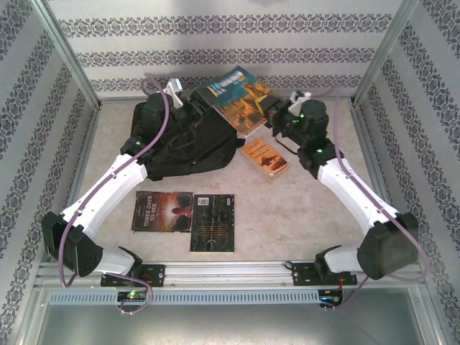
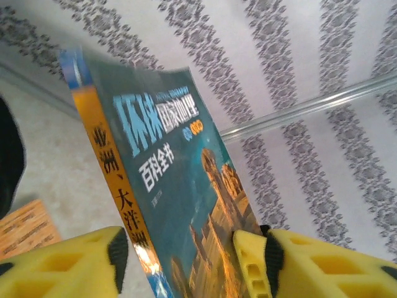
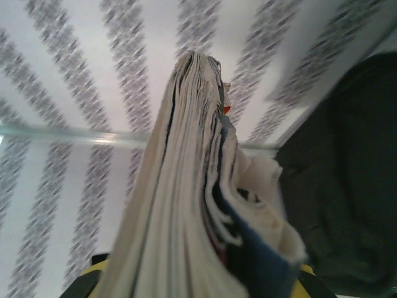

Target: Pack the student bag

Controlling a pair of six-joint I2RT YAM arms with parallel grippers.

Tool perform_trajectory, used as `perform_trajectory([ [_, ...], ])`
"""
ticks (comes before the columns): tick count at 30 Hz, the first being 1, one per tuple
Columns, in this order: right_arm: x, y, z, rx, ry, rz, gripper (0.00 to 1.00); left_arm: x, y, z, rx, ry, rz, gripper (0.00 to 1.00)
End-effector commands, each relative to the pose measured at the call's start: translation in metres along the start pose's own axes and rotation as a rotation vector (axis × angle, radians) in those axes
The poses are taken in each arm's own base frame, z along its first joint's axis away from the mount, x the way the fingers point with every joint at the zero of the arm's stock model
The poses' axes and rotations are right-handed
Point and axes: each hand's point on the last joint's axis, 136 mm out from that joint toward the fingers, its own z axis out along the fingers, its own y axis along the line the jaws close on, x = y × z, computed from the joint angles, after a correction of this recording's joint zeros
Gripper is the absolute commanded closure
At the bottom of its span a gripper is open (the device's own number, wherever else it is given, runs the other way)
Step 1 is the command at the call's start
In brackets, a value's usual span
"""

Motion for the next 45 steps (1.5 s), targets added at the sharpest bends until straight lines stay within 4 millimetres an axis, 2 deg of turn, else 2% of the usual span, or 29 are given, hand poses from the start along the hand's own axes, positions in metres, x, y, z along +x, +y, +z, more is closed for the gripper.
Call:
perform_trajectory([
  [1,-0.014,-0.017,-0.043,0.128,-0.059,-0.117,1.00,0.018,0.006,-0.008,-0.084,0.117,0.166,0.33],
  [5,-0.010,-0.051,-0.087,0.370,-0.091,-0.257,1.00,0.031,0.039,-0.007,-0.260,0.238,0.271,0.29],
  [10,-0.010,-0.090,-0.142,0.636,-0.132,-0.333,1.00,0.039,0.087,0.004,-0.500,0.349,0.323,0.24],
  [15,0.000,-0.107,-0.169,0.722,-0.095,-0.386,1.00,0.049,0.120,0.027,-0.664,0.441,0.385,0.21],
  [20,0.013,-0.117,-0.175,0.718,-0.042,-0.396,1.00,0.060,0.148,0.055,-0.769,0.527,0.475,0.16],
  [23,0.018,-0.126,-0.174,0.716,-0.019,-0.375,1.00,0.073,0.156,0.075,-0.754,0.570,0.514,0.17],
  [29,0.027,-0.136,-0.168,0.703,0.026,-0.349,1.00,0.087,0.180,0.102,-0.758,0.606,0.540,0.20],
  [32,0.032,-0.140,-0.165,0.704,0.047,-0.354,1.00,0.092,0.186,0.114,-0.741,0.614,0.535,0.21],
  [40,0.040,-0.149,-0.161,0.710,0.087,-0.352,1.00,0.089,0.208,0.127,-0.792,0.591,0.548,0.25],
  [45,0.042,-0.147,-0.158,0.705,0.099,-0.374,1.00,0.084,0.220,0.133,-0.813,0.563,0.553,0.37],
])
